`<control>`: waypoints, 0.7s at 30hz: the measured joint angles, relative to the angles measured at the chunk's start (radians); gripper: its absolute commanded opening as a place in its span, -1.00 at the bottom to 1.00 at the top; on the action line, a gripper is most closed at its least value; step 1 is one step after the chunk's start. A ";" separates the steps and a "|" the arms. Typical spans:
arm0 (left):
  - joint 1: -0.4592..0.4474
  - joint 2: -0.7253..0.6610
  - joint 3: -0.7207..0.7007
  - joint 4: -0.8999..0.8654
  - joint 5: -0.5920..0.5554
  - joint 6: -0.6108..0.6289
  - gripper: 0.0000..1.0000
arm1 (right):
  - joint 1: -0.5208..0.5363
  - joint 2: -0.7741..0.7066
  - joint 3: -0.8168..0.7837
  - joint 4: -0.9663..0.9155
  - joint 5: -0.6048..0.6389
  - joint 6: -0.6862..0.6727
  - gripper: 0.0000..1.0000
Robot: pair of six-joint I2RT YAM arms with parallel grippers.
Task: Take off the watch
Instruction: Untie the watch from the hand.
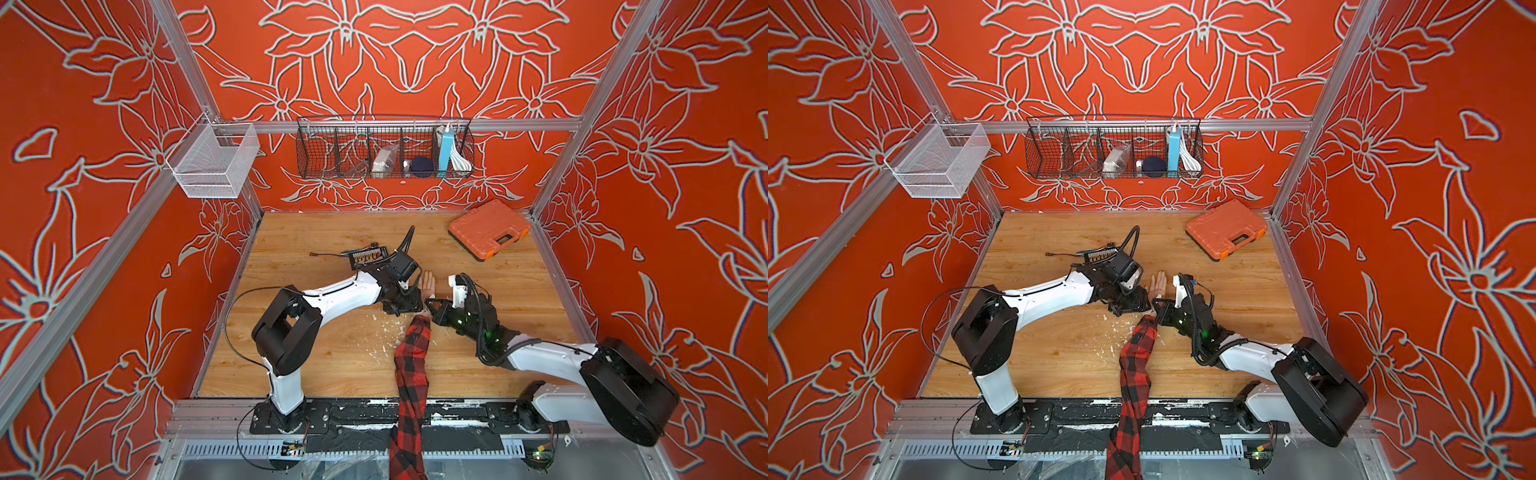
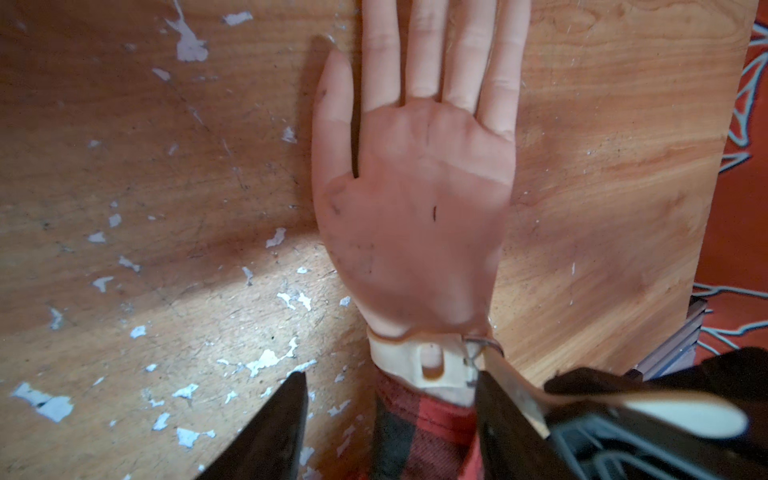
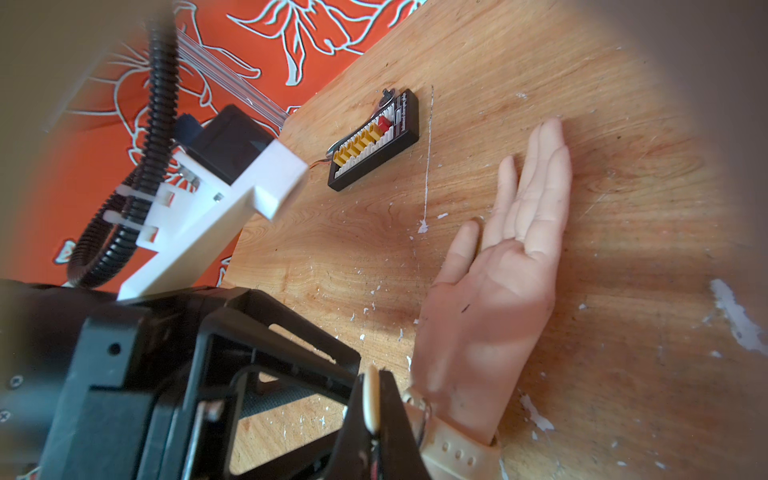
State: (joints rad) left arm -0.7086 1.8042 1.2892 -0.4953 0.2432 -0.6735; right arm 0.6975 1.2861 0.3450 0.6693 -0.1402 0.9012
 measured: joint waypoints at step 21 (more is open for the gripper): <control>0.000 0.002 -0.002 -0.003 -0.029 0.010 0.05 | 0.000 -0.019 0.000 -0.022 0.000 0.000 -1.00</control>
State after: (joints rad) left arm -0.7086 1.8057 1.2877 -0.4980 0.2142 -0.6640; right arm 0.6975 1.2675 0.3454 0.6472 -0.1398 0.9009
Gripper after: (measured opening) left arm 0.526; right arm 0.054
